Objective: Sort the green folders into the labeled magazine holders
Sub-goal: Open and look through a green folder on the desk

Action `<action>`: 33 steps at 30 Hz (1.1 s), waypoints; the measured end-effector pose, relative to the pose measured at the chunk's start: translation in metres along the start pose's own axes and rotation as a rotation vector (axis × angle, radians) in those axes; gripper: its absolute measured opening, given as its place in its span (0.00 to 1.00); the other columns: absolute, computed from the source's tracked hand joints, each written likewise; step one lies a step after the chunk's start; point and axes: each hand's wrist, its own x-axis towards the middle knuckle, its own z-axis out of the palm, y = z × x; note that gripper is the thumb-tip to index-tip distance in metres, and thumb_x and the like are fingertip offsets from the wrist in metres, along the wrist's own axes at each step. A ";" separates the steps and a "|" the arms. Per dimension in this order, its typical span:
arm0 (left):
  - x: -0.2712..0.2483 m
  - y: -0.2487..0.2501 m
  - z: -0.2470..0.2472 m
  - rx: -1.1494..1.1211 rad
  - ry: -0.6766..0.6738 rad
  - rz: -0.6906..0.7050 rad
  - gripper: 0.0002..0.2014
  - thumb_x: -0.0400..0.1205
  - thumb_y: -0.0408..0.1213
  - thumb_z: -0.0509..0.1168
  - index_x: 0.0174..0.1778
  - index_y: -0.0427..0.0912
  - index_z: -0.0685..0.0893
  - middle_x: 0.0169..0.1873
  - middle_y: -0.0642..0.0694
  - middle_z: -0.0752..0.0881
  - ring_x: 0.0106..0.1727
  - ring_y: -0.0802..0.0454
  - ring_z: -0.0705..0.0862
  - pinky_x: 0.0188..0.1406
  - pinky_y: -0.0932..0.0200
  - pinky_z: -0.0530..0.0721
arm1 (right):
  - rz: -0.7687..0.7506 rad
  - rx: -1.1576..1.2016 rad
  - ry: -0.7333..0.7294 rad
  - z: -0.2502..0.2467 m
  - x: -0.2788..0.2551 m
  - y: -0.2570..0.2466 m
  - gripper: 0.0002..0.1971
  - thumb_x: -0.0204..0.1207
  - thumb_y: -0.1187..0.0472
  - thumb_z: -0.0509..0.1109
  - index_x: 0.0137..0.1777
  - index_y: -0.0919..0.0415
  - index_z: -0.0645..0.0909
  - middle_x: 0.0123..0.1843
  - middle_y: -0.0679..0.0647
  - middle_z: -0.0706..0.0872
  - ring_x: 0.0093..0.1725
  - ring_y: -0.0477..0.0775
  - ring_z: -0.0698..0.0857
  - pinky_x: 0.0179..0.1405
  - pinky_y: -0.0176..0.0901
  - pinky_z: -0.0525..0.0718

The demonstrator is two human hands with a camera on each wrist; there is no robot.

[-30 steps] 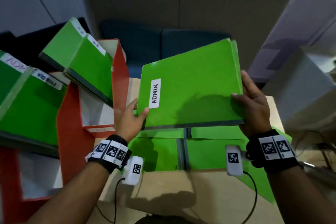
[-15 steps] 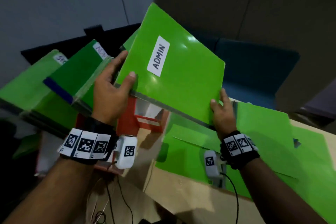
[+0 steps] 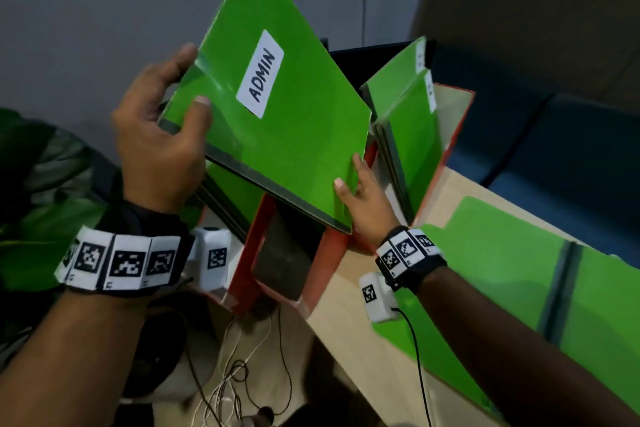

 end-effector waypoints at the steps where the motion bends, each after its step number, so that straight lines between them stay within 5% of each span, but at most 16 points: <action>1: 0.004 -0.003 -0.006 0.013 0.012 0.008 0.20 0.79 0.24 0.64 0.67 0.41 0.78 0.60 0.56 0.81 0.63 0.69 0.80 0.66 0.67 0.77 | -0.001 -0.023 -0.022 0.010 0.004 -0.006 0.43 0.71 0.27 0.60 0.83 0.38 0.48 0.86 0.45 0.48 0.84 0.53 0.54 0.79 0.66 0.62; 7: 0.018 -0.033 -0.006 0.143 -0.050 0.031 0.19 0.81 0.27 0.63 0.69 0.38 0.80 0.58 0.55 0.81 0.60 0.76 0.77 0.64 0.72 0.73 | 0.028 -0.203 -0.084 0.052 0.024 -0.023 0.33 0.85 0.48 0.59 0.85 0.52 0.49 0.87 0.52 0.44 0.84 0.55 0.54 0.78 0.45 0.54; 12: 0.014 -0.062 0.025 0.234 -0.219 0.041 0.22 0.80 0.25 0.62 0.72 0.34 0.78 0.59 0.40 0.84 0.59 0.64 0.77 0.63 0.76 0.71 | 0.019 -0.186 -0.076 0.072 0.036 -0.029 0.31 0.86 0.50 0.59 0.85 0.57 0.53 0.86 0.52 0.51 0.84 0.50 0.52 0.73 0.35 0.48; 17: 0.004 -0.084 0.059 0.321 -0.400 -0.056 0.23 0.82 0.27 0.63 0.76 0.37 0.75 0.65 0.40 0.82 0.65 0.49 0.79 0.67 0.73 0.66 | 0.051 -0.100 -0.001 0.079 0.048 -0.029 0.31 0.86 0.49 0.58 0.84 0.57 0.53 0.85 0.54 0.56 0.84 0.50 0.53 0.79 0.41 0.52; 27: -0.030 -0.107 0.110 0.399 -0.756 -0.248 0.27 0.85 0.26 0.57 0.82 0.37 0.64 0.77 0.40 0.72 0.77 0.45 0.70 0.75 0.59 0.61 | 0.243 -0.089 0.025 0.098 0.070 -0.010 0.36 0.85 0.40 0.47 0.85 0.64 0.46 0.86 0.63 0.47 0.85 0.60 0.46 0.82 0.53 0.50; 33: -0.038 -0.115 0.121 0.391 -0.814 -0.306 0.28 0.84 0.26 0.57 0.82 0.34 0.61 0.80 0.39 0.67 0.81 0.44 0.63 0.78 0.58 0.57 | 0.275 -0.112 0.033 0.104 0.075 0.003 0.37 0.85 0.39 0.47 0.84 0.64 0.45 0.86 0.64 0.46 0.85 0.63 0.46 0.83 0.57 0.51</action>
